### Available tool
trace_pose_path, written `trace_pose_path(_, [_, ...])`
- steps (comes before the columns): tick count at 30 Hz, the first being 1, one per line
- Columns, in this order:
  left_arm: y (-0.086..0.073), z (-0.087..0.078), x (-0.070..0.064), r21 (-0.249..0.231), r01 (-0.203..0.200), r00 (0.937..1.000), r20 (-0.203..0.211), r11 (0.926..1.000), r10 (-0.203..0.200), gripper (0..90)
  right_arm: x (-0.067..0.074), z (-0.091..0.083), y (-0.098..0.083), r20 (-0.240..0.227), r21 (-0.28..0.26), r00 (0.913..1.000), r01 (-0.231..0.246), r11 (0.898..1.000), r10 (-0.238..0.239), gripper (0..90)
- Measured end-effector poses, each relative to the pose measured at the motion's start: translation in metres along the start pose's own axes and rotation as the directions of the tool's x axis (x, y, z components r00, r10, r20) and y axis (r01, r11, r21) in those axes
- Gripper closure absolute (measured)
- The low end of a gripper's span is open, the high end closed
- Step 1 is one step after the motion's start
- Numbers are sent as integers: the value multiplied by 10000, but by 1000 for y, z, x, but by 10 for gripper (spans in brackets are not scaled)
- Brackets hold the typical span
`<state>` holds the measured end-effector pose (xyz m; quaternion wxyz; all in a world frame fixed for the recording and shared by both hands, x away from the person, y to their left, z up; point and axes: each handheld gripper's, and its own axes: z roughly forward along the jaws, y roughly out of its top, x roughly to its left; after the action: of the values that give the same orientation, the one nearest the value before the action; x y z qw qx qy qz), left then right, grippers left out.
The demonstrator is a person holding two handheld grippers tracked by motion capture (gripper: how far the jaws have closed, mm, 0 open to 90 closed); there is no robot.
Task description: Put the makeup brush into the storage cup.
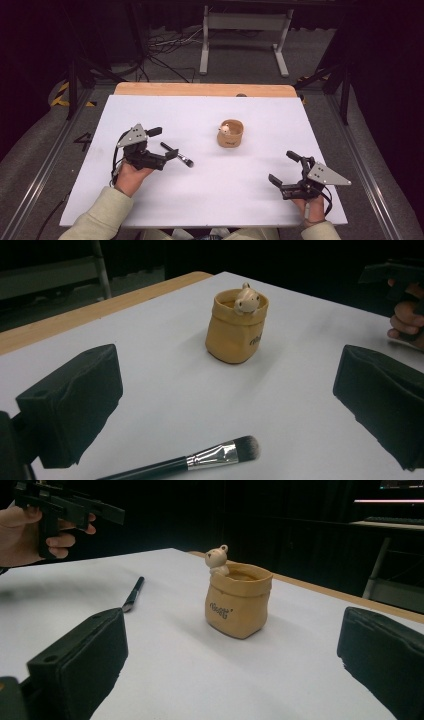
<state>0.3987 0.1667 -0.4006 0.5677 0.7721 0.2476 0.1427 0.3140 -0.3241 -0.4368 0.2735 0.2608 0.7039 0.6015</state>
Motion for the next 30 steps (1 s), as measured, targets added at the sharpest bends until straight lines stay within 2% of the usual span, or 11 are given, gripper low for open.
trace_pose_path(3, [10, 3, 1, 516, -309, 9995, -49, 9982, 312, 2, 0, 0, 0, 23, 34, 10000, 0, 10000, 0, 0])
trace_pose_path(5, [16, 5, 2, 982, -522, 9984, -171, 9938, 541, 2, 0, 0, 1, 44, 98, 9999, 92, 9999, -92, 0])
trace_pose_path(6, [16, 5, 2, 982, -522, 9984, -171, 9938, 541, 3, 0, 0, 1, 44, 98, 9999, 92, 9999, -92, 0])
trace_pose_path(7, [18, 7, 3, 1224, -565, 9982, -128, 9909, 585, 3, 0, 0, 2, 108, 126, 9998, 189, 9997, -191, 0])
trace_pose_path(8, [21, 9, 4, 1593, -598, 9975, -269, 9854, 649, 2, 0, -1, 3, 143, 147, 9996, 222, 9996, -224, 0])
trace_pose_path(13, [27, 14, 7, 2464, -783, 9947, -457, 9660, 923, 2, -2, 1, 4, 148, 181, 9997, 210, 9996, -213, 0])
trace_pose_path(16, [30, 16, 8, 2989, -764, 9949, -403, 9512, 926, 5, -2, 2, 5, 77, 231, 9998, 185, 9996, -187, 0])
trace_pose_path(20, [36, 20, 5, 3553, -1054, 9916, -323, 9288, 1249, 6, -2, 2, 4, -160, 323, 9999, -16, 9995, 22, 0])
trace_pose_path(22, [37, 21, 5, 3661, -1124, 9909, -280, 9237, 1317, 6, -2, 2, 4, -171, 314, 9999, -6, 9995, 12, 0])
trace_pose_path(29, [45, 27, 15, 4707, -1349, 9892, 132, 8719, 1459, 18, -3, 0, 5, -107, 234, 9999, -84, 9997, 87, 0])
trace_pose_path(30, [46, 28, 15, 4798, -1355, 9892, 162, 8669, 1457, 18, -4, -1, 5, -96, 204, 9999, -85, 9998, 87, 0])
